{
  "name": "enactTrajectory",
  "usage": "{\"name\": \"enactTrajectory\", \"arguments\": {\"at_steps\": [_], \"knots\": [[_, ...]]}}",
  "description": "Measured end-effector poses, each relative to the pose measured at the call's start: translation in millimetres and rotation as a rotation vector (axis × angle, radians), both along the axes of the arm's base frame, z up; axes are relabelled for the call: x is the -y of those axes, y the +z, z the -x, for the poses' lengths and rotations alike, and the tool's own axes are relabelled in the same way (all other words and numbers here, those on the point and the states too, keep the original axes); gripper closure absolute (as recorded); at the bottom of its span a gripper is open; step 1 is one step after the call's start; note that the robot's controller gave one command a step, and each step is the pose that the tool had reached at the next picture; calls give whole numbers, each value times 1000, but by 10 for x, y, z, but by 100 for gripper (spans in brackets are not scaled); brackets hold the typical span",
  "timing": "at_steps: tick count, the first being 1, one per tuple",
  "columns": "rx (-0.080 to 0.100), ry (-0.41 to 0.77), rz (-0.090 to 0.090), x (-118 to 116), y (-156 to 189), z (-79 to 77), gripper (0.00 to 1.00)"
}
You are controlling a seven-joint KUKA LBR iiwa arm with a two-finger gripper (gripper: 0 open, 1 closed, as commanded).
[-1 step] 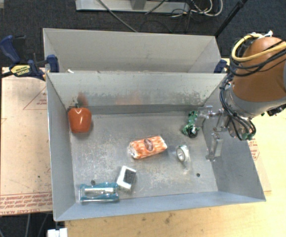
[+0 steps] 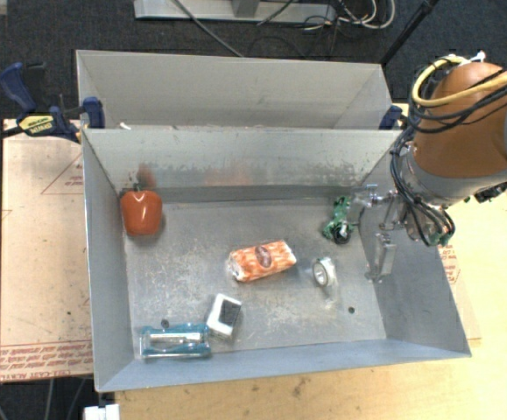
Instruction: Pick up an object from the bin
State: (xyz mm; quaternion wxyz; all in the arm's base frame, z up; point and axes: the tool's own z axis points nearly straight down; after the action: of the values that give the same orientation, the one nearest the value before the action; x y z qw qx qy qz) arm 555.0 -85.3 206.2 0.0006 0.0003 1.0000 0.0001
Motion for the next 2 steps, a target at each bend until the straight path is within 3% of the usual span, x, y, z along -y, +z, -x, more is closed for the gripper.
{"name": "enactTrajectory", "arguments": {"at_steps": [1, 2], "knots": [[6, 59, 1, -289, -500, 8, 0], [-6, 124, -1, -553, -760, 74, 0]]}}
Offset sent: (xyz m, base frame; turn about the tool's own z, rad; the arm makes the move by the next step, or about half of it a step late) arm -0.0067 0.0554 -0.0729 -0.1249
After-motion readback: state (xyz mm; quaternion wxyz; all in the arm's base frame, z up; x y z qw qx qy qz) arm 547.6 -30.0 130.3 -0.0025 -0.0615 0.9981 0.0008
